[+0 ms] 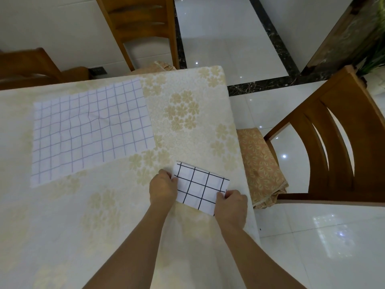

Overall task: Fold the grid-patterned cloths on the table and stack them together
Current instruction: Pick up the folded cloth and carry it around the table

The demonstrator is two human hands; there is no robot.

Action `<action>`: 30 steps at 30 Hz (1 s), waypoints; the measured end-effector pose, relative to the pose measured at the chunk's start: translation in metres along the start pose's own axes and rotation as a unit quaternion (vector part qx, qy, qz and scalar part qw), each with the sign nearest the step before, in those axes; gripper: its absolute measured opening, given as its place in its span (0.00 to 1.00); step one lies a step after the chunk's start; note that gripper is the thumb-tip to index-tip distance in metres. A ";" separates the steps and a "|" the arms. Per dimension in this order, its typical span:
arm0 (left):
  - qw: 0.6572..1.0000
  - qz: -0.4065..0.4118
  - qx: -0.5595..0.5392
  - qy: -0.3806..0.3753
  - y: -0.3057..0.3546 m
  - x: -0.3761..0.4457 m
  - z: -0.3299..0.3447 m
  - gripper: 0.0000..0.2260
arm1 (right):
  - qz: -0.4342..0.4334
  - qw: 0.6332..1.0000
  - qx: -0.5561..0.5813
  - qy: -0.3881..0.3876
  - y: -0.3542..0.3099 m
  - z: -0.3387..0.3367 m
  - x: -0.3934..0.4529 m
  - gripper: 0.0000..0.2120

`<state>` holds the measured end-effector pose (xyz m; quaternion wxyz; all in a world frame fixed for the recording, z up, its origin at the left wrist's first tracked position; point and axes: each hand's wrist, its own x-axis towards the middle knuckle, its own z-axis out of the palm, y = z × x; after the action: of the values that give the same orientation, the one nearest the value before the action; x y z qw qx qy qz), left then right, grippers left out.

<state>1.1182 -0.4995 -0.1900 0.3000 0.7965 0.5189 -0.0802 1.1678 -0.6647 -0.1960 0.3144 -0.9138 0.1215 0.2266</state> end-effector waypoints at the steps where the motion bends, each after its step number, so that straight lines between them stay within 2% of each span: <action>1: 1.000 0.001 0.003 -0.008 -0.001 0.001 0.000 0.10 | -0.001 1.000 -0.001 -0.002 0.000 -0.001 0.001 0.08; 5: 1.000 0.002 -0.019 -0.020 -0.001 -0.002 0.001 0.08 | -0.021 1.000 0.019 -0.011 0.001 -0.003 0.003 0.07; 12: 0.983 -0.024 -0.181 -0.022 -0.001 -0.024 -0.010 0.05 | -0.054 0.986 0.142 -0.074 0.001 -0.024 0.012 0.07; 15: 0.950 -0.066 -0.303 -0.034 -0.006 -0.035 -0.014 0.03 | -0.054 0.975 0.189 -0.105 -0.003 -0.040 0.016 0.05; 18: 0.907 -0.095 -0.406 -0.062 -0.009 -0.055 -0.022 0.06 | -0.059 0.957 0.241 -0.150 -0.010 -0.061 0.014 0.12; 20: 0.882 -0.097 -0.455 -0.077 -0.011 -0.070 -0.030 0.07 | -0.066 0.951 0.237 -0.188 -0.015 -0.073 0.010 0.14; 23: 0.864 -0.081 -0.490 -0.086 -0.013 -0.094 -0.044 0.06 | -0.081 0.953 0.204 -0.209 -0.017 -0.087 0.005 0.16; 27: 0.857 -0.055 -0.508 -0.074 -0.020 -0.121 -0.058 0.04 | -0.147 0.945 0.176 -0.234 -0.021 -0.103 -0.013 0.17; 30: 0.868 -0.018 -0.494 -0.035 -0.028 -0.139 -0.061 0.10 | -0.201 0.938 0.169 -0.224 -0.020 -0.111 -0.027 0.21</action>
<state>1.0201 -0.5651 -0.0906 0.6708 0.5314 0.4940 0.1536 1.1890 -0.7172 -0.0949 0.5225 -0.7779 -0.1017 0.3340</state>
